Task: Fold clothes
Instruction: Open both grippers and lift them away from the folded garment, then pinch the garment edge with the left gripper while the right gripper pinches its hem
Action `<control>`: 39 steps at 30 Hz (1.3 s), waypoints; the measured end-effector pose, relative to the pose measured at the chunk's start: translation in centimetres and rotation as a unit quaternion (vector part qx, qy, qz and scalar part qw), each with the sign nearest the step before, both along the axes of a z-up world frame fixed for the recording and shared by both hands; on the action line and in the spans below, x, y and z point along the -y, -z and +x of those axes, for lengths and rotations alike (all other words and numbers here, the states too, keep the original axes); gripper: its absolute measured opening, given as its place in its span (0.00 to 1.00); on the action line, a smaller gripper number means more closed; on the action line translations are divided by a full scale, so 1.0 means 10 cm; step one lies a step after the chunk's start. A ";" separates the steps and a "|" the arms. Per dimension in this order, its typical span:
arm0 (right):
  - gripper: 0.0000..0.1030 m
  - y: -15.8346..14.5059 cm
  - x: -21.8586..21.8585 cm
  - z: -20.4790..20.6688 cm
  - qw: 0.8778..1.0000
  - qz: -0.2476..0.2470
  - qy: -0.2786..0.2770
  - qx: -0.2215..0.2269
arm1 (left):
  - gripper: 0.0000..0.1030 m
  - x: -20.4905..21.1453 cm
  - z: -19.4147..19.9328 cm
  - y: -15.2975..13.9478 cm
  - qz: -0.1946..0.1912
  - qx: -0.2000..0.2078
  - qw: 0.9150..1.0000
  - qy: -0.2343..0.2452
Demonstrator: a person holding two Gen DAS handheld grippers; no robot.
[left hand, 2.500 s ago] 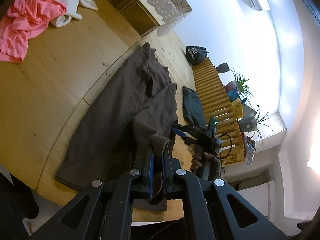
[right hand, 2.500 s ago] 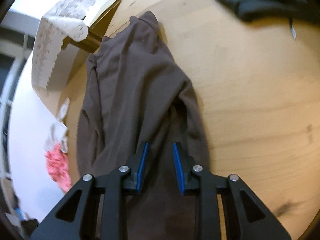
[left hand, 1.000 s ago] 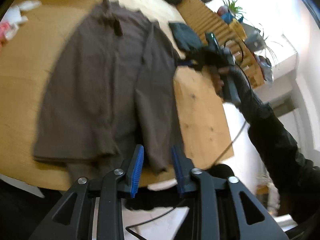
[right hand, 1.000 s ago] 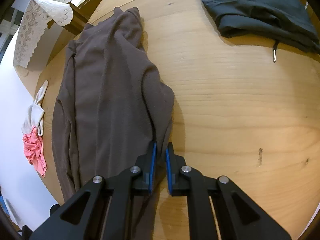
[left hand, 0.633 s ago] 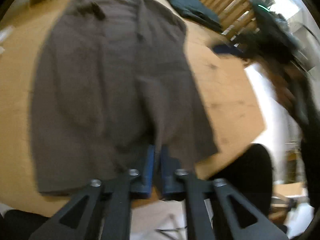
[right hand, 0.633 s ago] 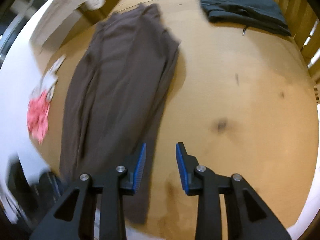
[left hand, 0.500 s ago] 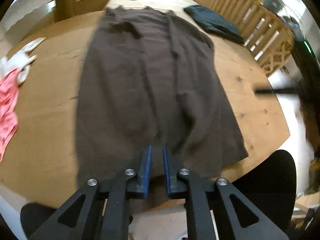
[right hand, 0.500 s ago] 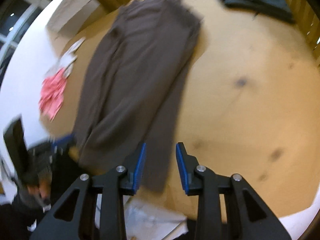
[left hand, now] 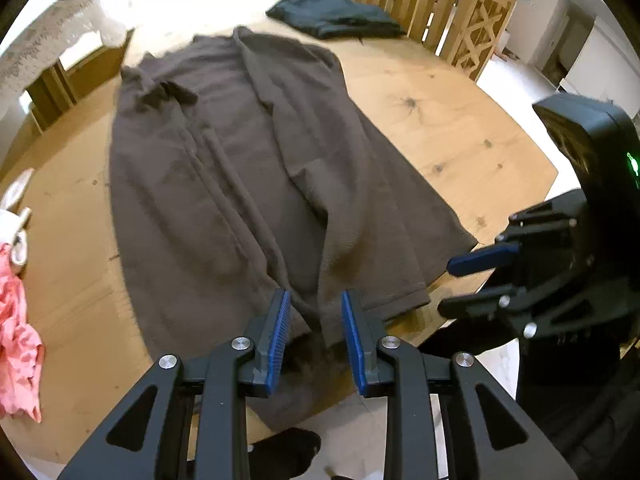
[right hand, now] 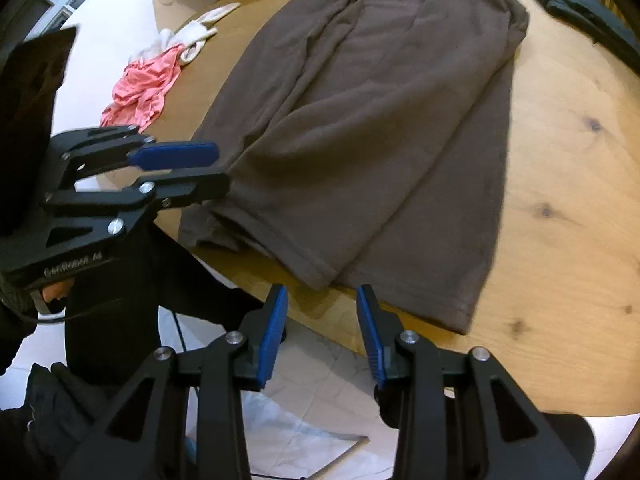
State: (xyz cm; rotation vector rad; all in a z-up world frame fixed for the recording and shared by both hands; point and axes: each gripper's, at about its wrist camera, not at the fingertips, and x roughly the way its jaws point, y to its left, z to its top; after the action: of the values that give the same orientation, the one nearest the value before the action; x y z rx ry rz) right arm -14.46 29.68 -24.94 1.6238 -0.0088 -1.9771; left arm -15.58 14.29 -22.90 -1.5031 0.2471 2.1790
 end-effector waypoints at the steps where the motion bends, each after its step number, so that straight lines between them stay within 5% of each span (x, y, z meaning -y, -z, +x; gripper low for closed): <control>1: 0.35 0.02 0.03 0.02 1.000 0.001 -0.004 0.000 | 0.24 0.00 -0.02 0.04 0.003 0.010 1.000 0.000; 5: 0.33 0.11 0.10 0.02 1.000 0.001 -0.006 -0.005 | 0.10 0.05 -0.01 0.07 0.011 0.028 1.000 -0.007; 8: 0.12 0.15 0.11 -0.02 1.000 -0.002 0.003 -0.003 | 0.05 0.07 -0.03 0.10 0.018 0.033 0.999 -0.005; 14: 0.04 -0.02 0.07 -0.04 1.000 -0.003 0.015 -0.021 | 0.00 0.08 -0.02 0.05 0.042 0.038 0.998 0.000; 21: 0.03 -0.71 -0.04 0.10 0.983 0.139 -0.060 -0.100 | 0.00 -0.09 0.19 -0.09 0.106 0.076 0.991 0.023; 24: 0.04 -0.56 -0.05 0.16 0.975 0.183 -0.102 -0.080 | 0.00 -0.21 0.26 -0.03 0.105 0.087 0.990 0.044; 26: 0.11 -0.38 -0.09 0.16 0.978 0.177 -0.106 -0.026 | 0.00 -0.22 0.21 -0.03 0.100 0.082 0.991 0.034; 29: 0.17 -0.43 -0.27 0.12 0.992 0.086 -0.087 0.029 | 0.00 -0.20 0.08 -0.14 0.109 0.068 0.991 0.022; 33: 0.17 -0.69 -0.66 -0.35 0.998 0.049 0.019 -0.021 | 0.00 -0.37 -0.14 -0.20 0.110 0.049 0.992 0.028; 39: 0.17 -0.68 -0.76 -1.57 0.991 0.003 0.111 -0.076 | 0.00 -0.64 -0.32 0.22 0.082 0.054 0.995 0.029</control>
State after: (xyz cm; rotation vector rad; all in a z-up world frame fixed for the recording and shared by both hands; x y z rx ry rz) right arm -30.12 37.29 -18.16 1.5287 -0.1306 -2.2673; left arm -18.74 20.72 -25.09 -1.4954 0.0724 2.0134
